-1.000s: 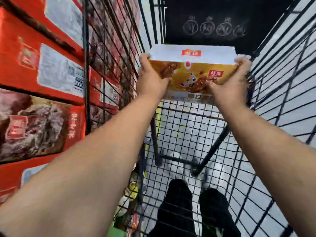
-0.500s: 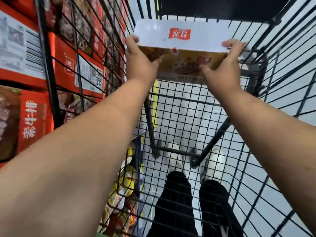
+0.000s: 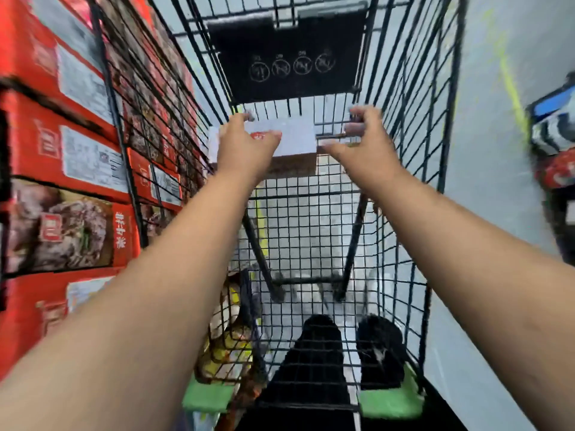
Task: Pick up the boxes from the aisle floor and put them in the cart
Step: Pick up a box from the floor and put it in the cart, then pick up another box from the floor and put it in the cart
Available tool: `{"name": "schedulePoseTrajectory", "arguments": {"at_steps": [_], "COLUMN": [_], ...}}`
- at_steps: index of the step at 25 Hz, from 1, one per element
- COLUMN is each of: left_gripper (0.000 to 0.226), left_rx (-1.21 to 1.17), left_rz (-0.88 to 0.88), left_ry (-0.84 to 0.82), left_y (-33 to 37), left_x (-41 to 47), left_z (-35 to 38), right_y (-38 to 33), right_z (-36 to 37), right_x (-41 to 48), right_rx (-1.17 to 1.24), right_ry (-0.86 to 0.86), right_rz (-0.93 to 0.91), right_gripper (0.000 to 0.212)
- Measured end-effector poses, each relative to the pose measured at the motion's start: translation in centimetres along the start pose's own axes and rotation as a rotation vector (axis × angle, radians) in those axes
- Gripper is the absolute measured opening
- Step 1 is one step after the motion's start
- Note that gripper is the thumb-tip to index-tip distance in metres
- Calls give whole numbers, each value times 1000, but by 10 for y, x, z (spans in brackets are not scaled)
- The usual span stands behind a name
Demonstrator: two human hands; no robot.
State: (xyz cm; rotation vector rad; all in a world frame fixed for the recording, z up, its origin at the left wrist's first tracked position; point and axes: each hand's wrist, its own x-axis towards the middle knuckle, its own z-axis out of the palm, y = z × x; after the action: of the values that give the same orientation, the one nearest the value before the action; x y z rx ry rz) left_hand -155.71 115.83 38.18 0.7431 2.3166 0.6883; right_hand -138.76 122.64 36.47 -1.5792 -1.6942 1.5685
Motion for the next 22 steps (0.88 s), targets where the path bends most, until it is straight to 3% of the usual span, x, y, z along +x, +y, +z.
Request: {"name": "schedulePoseTrajectory", "arguments": {"at_steps": [9,16,22], "left_gripper": [50,44,28], "left_rx": [-195,-157,-149], "left_rz": [450,653,817], "left_ry": [-277,-540,-854], "left_y": [169,256,304], "left_x": [-185,-375,-566], "left_z": [22,115,221], "right_y": [-32,39,130], "right_z": [-174,-338,-457], "right_x": [-153,-320,-478], "right_rx": [364,471,526], "right_ry": [385,584,866], "right_rz": [-114,-141,-66], "right_gripper": [54,52,52]}}
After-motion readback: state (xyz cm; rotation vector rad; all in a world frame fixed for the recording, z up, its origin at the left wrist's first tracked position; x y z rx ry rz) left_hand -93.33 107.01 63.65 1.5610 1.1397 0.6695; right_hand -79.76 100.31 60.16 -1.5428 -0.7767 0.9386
